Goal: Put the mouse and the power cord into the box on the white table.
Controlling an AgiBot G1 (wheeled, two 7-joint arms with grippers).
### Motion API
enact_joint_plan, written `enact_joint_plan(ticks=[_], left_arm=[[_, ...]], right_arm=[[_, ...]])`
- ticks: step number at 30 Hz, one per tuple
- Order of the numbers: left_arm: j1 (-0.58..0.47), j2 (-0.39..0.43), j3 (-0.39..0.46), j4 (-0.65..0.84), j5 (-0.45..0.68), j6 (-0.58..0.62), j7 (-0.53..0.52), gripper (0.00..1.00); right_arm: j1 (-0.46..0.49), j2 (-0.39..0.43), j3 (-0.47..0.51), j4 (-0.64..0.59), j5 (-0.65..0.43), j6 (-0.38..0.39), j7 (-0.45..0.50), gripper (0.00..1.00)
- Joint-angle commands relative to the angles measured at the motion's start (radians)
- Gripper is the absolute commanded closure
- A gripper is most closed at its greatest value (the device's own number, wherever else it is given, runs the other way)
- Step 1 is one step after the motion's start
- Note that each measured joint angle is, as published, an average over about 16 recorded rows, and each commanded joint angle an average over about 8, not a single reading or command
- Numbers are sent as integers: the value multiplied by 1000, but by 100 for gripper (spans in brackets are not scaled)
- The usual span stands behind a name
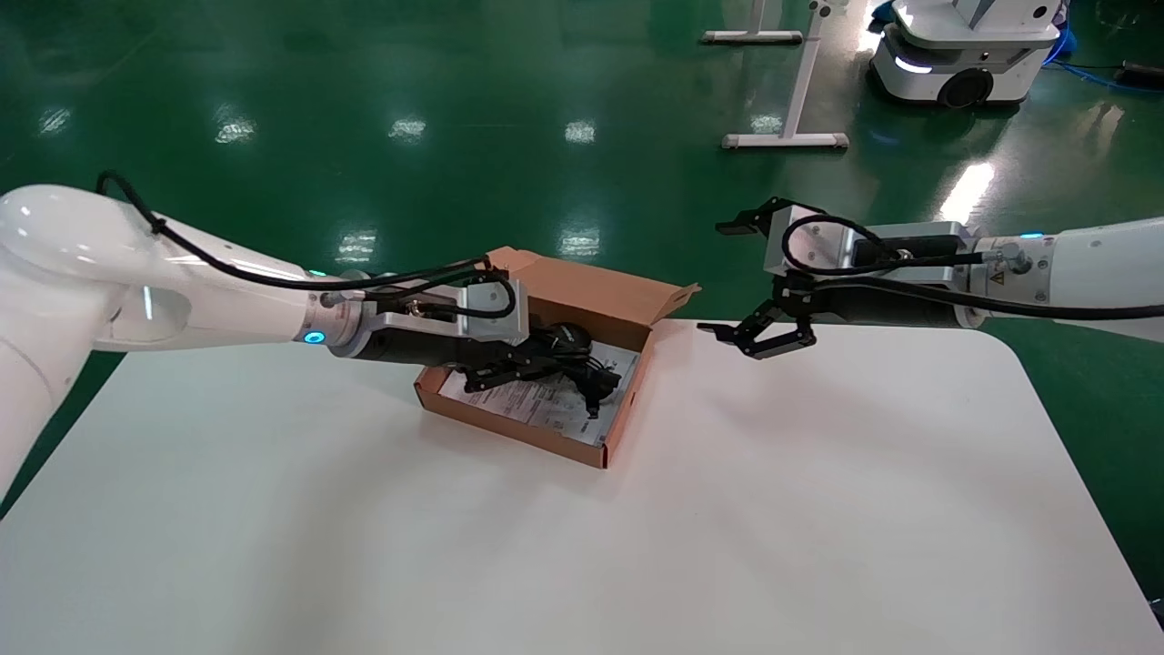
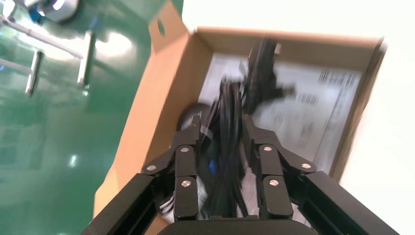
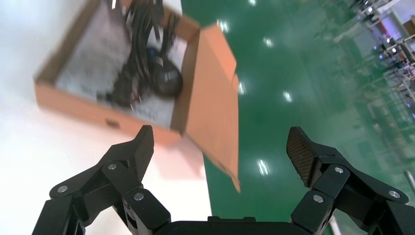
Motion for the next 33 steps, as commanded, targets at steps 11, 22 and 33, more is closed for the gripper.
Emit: enact_joint_plan(ticks=[11,22,33], left_arm=[[139,-146,-133,-237,-136,83,-158,0],[269,-282,-258,-459,-263,161,-305,0],[397,-416,-381,-678,-389,238,-451,0]], right_arm=[[-145,107,138,246,67,-51,195,0],[-281,207,267,477,129,-98,377,0],[-415,305,395,704,190,-145,557,0]])
